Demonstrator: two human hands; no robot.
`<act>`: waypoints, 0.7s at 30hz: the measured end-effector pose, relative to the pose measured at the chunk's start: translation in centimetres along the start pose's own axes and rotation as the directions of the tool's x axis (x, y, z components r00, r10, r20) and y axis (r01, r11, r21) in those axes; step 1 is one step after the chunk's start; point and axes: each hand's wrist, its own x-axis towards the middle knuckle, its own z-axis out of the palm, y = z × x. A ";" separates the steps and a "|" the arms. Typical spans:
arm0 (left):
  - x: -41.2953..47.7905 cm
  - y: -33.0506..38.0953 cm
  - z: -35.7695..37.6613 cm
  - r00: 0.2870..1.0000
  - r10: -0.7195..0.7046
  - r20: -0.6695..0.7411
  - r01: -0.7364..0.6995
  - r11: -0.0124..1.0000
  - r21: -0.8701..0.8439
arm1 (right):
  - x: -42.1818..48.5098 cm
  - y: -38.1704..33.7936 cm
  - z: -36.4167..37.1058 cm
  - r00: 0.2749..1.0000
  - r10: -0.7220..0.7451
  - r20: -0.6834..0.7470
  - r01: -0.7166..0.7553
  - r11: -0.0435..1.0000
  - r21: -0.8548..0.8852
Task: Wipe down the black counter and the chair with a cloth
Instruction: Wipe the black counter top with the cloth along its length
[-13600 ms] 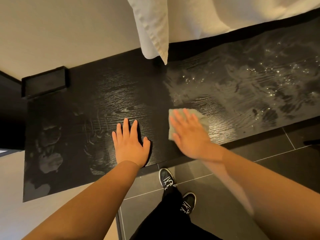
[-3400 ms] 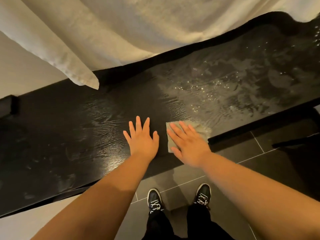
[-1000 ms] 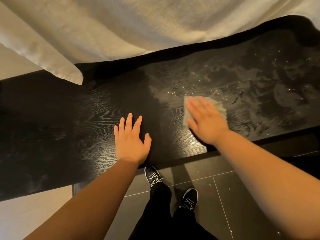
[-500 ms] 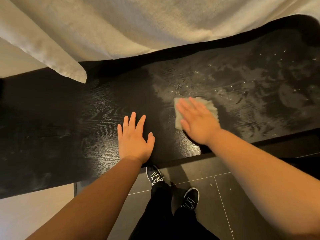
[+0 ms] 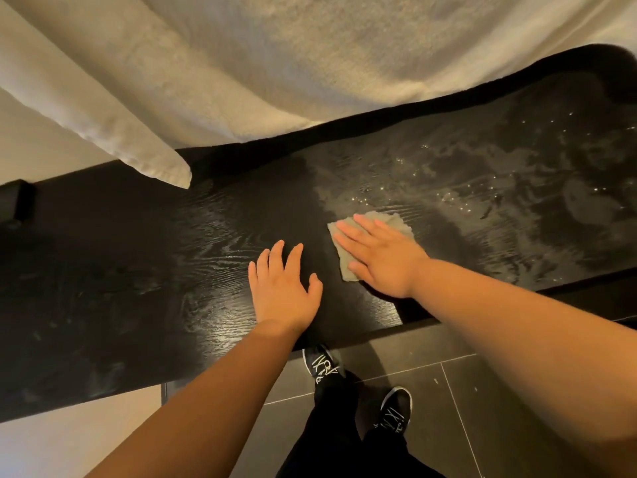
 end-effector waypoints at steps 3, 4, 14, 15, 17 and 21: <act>2.8 -0.3 -0.8 0.998 0.013 -0.067 -0.015 0.999 -0.041 | 0.2 4.1 -1.3 0.961 0.275 -0.041 -0.274 0.961 0.030; 4.1 -0.4 -1.1 0.997 0.011 -0.071 -0.015 0.999 -0.049 | 0.4 4.3 -1.4 0.938 0.341 -0.060 -0.340 0.940 0.035; 7.9 -0.7 -0.5 1.000 -0.001 0.012 0.001 1.000 0.029 | 4.1 -2.2 -0.4 0.998 0.064 -0.003 -0.064 0.997 0.046; 8.0 -0.8 -0.5 1.000 -0.001 0.014 0.001 0.999 0.032 | 4.2 -1.1 -0.5 0.999 0.044 -0.010 -0.043 0.998 0.038; 8.1 -0.8 -0.3 1.000 0.000 0.014 -0.001 1.000 0.029 | 4.3 1.8 -0.8 0.992 0.103 -0.067 -0.102 0.995 0.024; 8.1 -0.8 -0.2 1.000 -0.005 0.001 0.005 1.000 0.021 | 4.6 5.5 -1.7 0.906 0.406 -0.119 -0.402 0.914 0.063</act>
